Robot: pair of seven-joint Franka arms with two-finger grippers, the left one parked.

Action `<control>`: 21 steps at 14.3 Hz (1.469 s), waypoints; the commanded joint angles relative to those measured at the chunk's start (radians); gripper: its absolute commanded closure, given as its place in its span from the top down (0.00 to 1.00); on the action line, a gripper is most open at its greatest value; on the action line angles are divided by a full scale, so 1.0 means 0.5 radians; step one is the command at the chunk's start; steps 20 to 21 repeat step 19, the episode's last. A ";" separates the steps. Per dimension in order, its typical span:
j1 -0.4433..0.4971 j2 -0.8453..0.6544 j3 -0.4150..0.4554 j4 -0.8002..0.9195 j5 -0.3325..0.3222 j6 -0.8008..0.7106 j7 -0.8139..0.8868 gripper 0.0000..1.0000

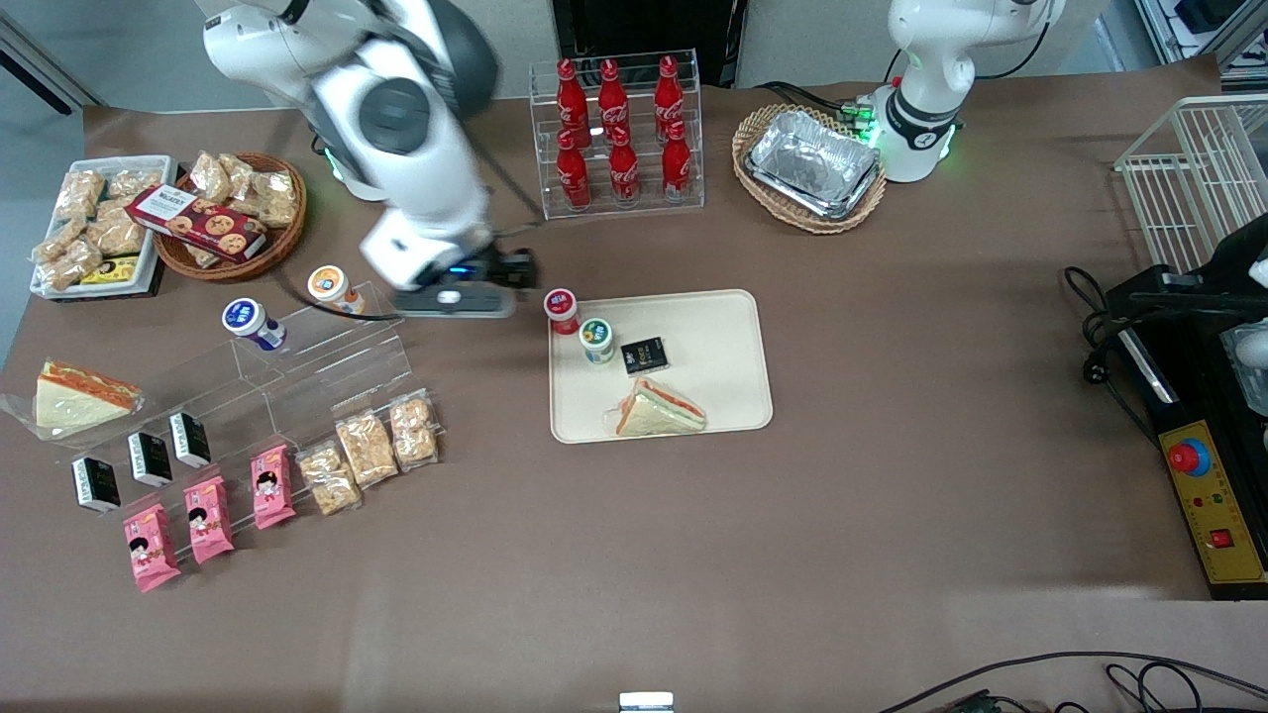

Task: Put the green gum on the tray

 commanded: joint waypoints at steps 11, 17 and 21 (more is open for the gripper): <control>-0.411 -0.307 -0.743 0.236 -0.009 -0.413 -1.287 1.00; -0.414 -0.139 -0.796 0.367 -0.006 -0.459 -1.395 1.00; -0.411 -0.126 -0.835 0.392 -0.003 -0.468 -1.395 1.00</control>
